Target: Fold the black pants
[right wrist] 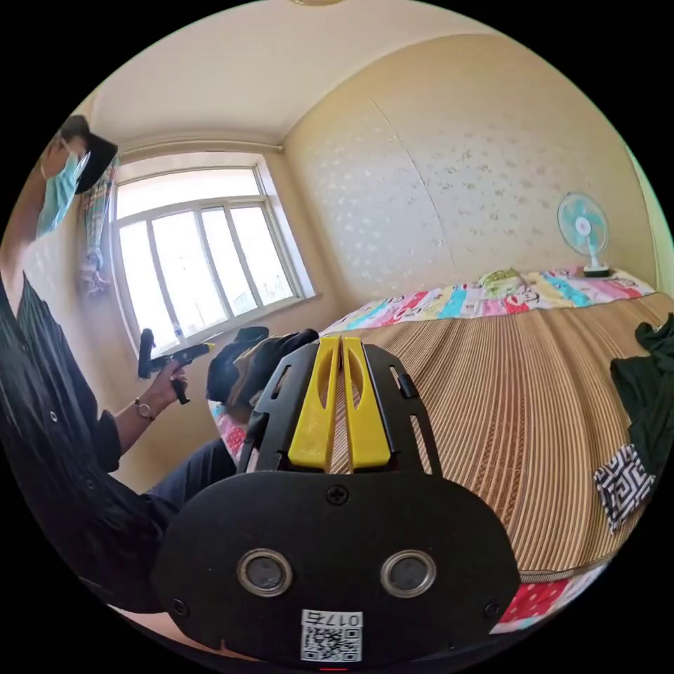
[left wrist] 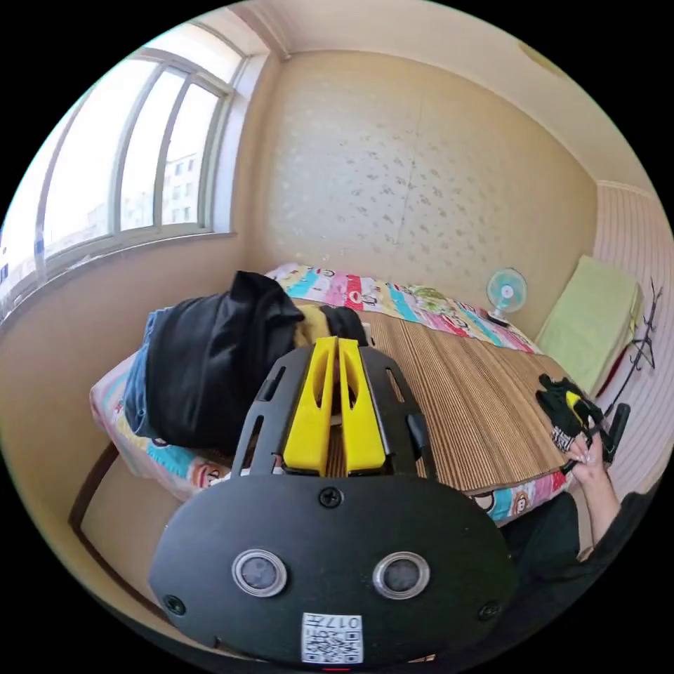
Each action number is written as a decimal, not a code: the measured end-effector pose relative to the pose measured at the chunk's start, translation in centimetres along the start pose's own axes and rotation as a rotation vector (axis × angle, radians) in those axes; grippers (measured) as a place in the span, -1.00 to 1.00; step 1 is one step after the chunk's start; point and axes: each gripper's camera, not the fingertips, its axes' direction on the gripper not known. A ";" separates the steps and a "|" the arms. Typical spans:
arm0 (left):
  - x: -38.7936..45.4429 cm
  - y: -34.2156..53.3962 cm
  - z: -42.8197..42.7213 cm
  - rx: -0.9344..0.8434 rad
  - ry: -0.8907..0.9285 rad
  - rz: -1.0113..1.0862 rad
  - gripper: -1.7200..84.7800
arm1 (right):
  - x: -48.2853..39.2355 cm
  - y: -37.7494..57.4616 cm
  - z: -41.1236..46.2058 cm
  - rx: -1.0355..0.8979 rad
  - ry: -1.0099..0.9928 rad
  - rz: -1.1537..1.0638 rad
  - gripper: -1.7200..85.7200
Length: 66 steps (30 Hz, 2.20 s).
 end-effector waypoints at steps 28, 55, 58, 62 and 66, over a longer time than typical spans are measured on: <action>18.5 -18.4 7.7 -0.036 0.894 0.260 -0.84 | -2.2 2.7 -17.8 0.099 -0.033 0.065 -0.95; 1.2 15.2 9.8 -0.661 0.582 -0.611 -0.58 | -1.2 -12.2 26.4 -0.785 -0.044 -0.192 -0.70; 0.2 18.8 11.7 -0.727 0.684 -0.805 -0.49 | -1.6 -13.4 35.7 -0.932 0.085 -0.305 -0.63; -0.8 20.5 13.2 -0.616 0.716 -0.956 -0.47 | -2.2 -11.7 43.2 -1.109 0.164 -0.440 -0.58; -1.8 18.8 12.1 -0.433 0.549 -0.906 -0.58 | -2.0 -9.6 43.5 -1.161 0.073 -0.350 -0.72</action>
